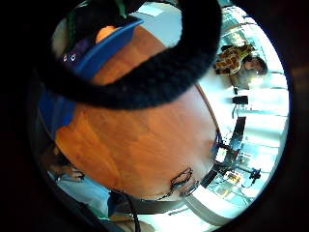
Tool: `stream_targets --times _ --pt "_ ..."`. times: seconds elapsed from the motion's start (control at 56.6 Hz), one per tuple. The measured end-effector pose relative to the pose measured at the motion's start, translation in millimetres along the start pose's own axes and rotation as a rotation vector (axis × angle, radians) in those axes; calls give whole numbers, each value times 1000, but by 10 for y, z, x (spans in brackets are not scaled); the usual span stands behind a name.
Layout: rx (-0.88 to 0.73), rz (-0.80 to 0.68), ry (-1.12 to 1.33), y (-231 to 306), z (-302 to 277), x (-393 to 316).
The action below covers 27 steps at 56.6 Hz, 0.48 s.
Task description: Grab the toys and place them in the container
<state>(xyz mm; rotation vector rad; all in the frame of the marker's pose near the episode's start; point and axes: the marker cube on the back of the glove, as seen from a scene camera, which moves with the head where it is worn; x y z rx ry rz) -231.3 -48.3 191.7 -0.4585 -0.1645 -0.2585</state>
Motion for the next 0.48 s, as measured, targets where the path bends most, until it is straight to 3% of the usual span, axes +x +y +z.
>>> stream_targets --times 0.477 --pt "-118 -2 -148 858 692 1093"
